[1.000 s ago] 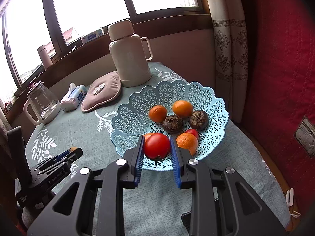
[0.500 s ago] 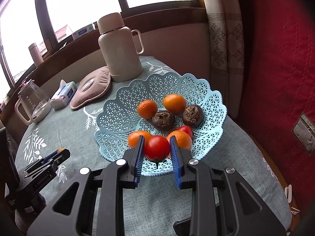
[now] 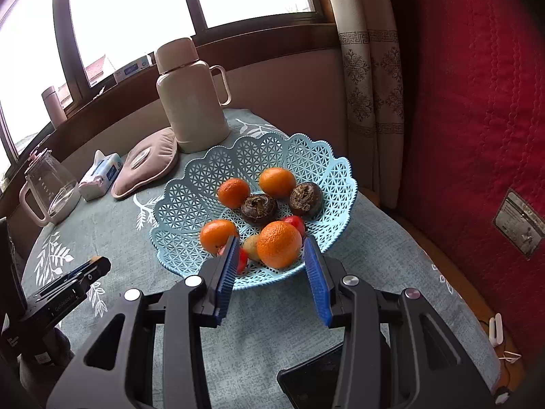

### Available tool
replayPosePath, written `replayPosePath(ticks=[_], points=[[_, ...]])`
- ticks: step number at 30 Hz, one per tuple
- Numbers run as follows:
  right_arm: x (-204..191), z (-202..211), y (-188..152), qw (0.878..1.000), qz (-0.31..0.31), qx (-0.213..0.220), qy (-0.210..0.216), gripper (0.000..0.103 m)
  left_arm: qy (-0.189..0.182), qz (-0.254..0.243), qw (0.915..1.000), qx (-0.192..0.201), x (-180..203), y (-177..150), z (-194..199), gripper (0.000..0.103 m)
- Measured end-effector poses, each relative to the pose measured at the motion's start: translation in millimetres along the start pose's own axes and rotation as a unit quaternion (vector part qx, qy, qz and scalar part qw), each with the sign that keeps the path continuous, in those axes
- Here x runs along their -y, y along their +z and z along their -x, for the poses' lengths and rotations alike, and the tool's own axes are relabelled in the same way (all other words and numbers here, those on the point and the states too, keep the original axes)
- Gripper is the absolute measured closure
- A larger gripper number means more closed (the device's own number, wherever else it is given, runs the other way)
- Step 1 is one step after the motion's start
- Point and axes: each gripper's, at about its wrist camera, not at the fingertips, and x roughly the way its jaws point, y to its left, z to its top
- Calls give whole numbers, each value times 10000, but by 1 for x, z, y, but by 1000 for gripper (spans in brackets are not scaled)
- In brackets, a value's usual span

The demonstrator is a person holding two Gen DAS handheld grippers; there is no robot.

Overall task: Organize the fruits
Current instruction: 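Lower the tomato into the basket and open the right tool, then carry the kiwi into the basket and open the left tool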

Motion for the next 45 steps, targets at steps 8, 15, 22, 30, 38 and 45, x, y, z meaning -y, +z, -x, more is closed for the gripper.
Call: replayPosePath(ticks=[8,15,22,30,38,45], points=[[10,5,-12,9998,-165,46,31,62,-266,6,9996,30,15,3,5,74],[14,9,-18,9996,-222,71,131,62,-328,-179,9993,36,39,9,7,74],[21,8,-25,9991,-356,-7,234,62,-417,-412,9983,71,67,18,5,74],[23,4,-33,9983,-423,-137,365,62,-545,-586,9968,46,91,27,-2,74],[23,4,-35,9978,-425,-180,469,62,-659,-673,9955,-69,107,29,-15,74],[19,2,-37,9976,-344,-245,549,62,-752,-835,9935,-177,123,28,-28,74]])
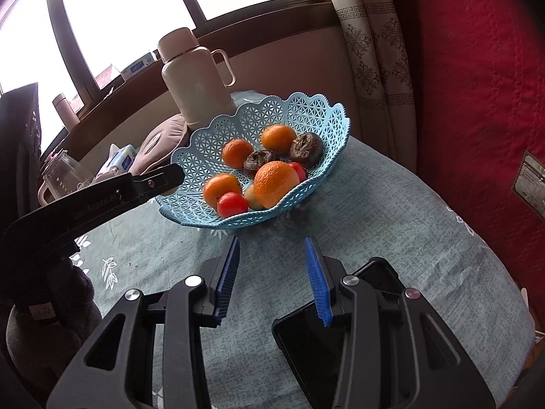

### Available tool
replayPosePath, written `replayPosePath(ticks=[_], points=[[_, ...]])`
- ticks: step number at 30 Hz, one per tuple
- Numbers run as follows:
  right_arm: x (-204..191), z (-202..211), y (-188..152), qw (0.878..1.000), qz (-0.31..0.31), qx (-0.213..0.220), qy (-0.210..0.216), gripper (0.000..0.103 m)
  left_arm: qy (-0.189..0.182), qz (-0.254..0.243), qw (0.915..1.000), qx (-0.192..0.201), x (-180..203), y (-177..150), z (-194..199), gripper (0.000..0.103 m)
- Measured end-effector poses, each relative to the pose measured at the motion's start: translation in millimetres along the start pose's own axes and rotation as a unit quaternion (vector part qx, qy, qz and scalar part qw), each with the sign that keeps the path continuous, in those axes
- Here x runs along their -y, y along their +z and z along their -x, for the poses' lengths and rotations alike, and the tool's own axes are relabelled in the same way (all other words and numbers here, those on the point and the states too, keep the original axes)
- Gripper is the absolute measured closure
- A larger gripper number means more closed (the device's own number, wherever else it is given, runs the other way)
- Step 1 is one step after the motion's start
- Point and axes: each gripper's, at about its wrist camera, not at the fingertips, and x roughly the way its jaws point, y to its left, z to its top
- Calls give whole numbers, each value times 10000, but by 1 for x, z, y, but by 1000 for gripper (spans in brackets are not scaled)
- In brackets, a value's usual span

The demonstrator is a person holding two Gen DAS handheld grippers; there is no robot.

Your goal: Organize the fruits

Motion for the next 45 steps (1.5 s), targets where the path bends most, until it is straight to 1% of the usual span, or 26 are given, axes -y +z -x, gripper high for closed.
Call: replayPosePath(ticks=[8,18,20,21,26,29,30,33,34,42,44,45], points=[[0,-2,0,10000,3,-39,10,62,-20,-11,10000,-84,2,-2,-9,74],[-2,-4,0,10000,30,-66,-30,62,-51,48,9999,-122,-1,-3,-9,72],[-2,-4,0,10000,35,-74,-36,62,-48,61,9999,-127,-2,-4,-8,65],[-2,-4,0,10000,39,-77,-42,62,-42,74,9999,-107,-2,-4,-7,56],[-3,-6,0,9999,46,-85,-65,62,-69,64,9999,-58,-2,-4,-3,51],[-3,-7,-1,9999,55,-92,-85,62,-61,44,10000,3,-1,-4,2,45],[-3,-7,-1,9999,56,-91,-91,62,-59,39,10000,35,0,-3,3,40],[-2,-5,-1,9999,48,-48,-129,53,25,21,9999,122,-1,-3,8,32],[-2,-5,0,9999,51,-41,-133,52,34,31,9999,133,-2,-2,10,31],[-3,-4,-2,9998,83,-64,-191,52,285,24,9994,194,-8,-4,17,31],[-5,-4,-2,9997,93,-59,-207,49,381,10,9991,190,-9,-5,19,31],[-5,-4,-2,9997,104,-49,-217,46,437,-1,9988,203,-9,-6,21,30]])
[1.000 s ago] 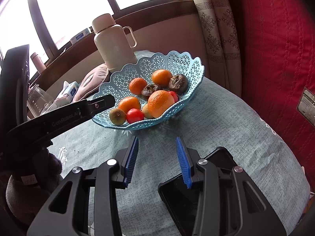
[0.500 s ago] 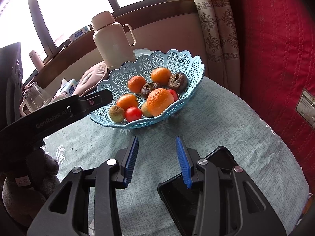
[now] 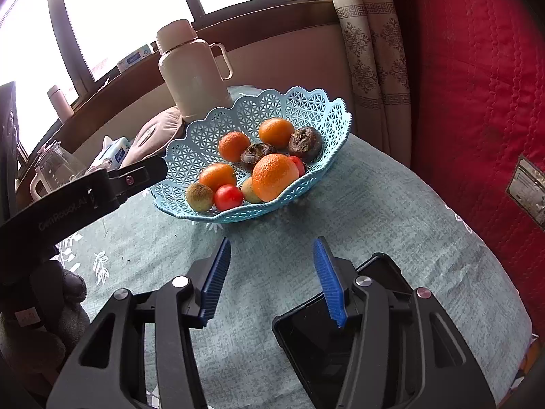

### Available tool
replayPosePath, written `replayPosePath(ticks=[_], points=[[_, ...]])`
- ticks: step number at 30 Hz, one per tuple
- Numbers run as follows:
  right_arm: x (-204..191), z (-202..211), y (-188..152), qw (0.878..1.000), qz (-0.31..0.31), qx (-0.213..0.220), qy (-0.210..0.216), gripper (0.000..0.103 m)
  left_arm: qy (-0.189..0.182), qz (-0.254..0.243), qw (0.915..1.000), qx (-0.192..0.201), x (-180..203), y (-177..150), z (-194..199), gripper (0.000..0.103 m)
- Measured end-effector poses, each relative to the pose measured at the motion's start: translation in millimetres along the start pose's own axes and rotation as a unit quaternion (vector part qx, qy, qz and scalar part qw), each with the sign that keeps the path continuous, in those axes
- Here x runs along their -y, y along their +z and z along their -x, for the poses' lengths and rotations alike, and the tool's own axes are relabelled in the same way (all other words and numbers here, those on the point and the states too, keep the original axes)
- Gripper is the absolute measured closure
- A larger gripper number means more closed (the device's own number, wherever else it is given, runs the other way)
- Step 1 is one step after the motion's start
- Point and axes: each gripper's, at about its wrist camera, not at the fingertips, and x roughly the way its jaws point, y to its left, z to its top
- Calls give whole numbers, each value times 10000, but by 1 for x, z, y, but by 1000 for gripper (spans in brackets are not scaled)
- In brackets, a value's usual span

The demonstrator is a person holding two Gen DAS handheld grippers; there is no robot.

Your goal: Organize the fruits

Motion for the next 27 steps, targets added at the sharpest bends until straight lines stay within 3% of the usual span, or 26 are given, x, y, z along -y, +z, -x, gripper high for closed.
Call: replayPosePath(ticks=[3,7,10,19,22,27], points=[[-2,1,0,10000,27,8,-30,37,149,-29,9998,106,-2,-3,9,17],[-7,1,0,9999,97,-16,-43,26,168,-3,9997,165,-6,-6,19,17],[-12,2,0,9998,167,-24,-48,24,204,63,9995,235,-12,-7,26,12],[-20,12,12,9991,282,143,-268,13,283,227,9985,420,-28,-5,41,12],[-20,15,18,9986,300,230,-375,10,295,196,9977,573,-30,-6,46,5],[-23,18,24,9964,433,373,-618,10,219,-35,9973,700,-24,-8,52,5]])
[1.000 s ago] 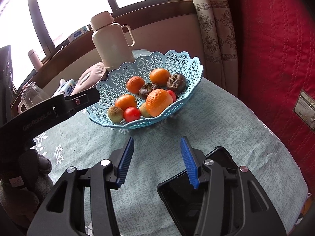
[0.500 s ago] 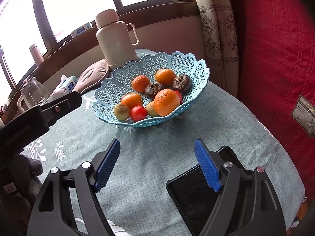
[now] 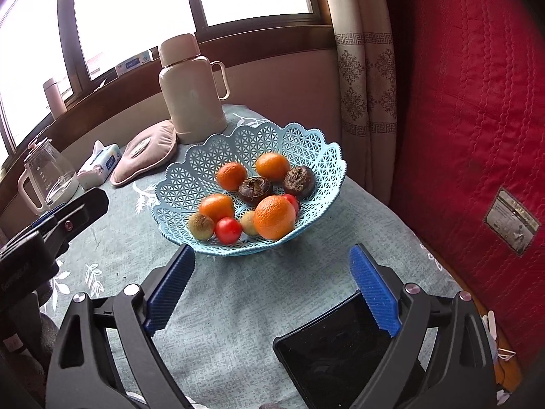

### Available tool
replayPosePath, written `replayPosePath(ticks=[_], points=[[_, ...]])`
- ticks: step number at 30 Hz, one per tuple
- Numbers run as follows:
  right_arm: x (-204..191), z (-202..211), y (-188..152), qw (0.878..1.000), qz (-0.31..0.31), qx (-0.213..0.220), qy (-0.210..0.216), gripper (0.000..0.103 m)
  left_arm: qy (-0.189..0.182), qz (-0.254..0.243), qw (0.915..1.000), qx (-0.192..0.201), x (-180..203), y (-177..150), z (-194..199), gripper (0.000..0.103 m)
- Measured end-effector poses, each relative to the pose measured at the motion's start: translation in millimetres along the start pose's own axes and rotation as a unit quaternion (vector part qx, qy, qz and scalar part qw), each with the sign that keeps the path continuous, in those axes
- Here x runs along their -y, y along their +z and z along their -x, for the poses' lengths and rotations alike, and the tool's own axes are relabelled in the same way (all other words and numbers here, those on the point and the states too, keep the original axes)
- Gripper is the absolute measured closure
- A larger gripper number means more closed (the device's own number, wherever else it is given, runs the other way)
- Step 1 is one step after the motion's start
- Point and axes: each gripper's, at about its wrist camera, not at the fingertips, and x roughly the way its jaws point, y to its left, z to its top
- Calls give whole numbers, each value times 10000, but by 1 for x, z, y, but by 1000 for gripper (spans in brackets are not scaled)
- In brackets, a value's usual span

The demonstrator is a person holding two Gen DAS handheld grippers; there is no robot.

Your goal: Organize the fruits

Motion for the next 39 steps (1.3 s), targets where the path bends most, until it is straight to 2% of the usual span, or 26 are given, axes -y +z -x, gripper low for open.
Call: replayPosePath(ticks=[6,11,18,27,39], points=[[-13,5,5,9981,442,268,-321,3,146,-73,9999,34,1,-2,0,5],[-26,7,5,9937,850,389,-611,3,367,-91,9993,53,0,-4,0,5],[-25,6,6,9946,785,293,-615,3,830,-313,9960,137,3,-5,3,5],[-25,7,7,9904,932,319,-973,3,803,-303,9963,94,1,-9,0,5],[-31,19,10,9881,1087,527,-952,3,823,-335,9960,76,-2,-11,-2,5]])
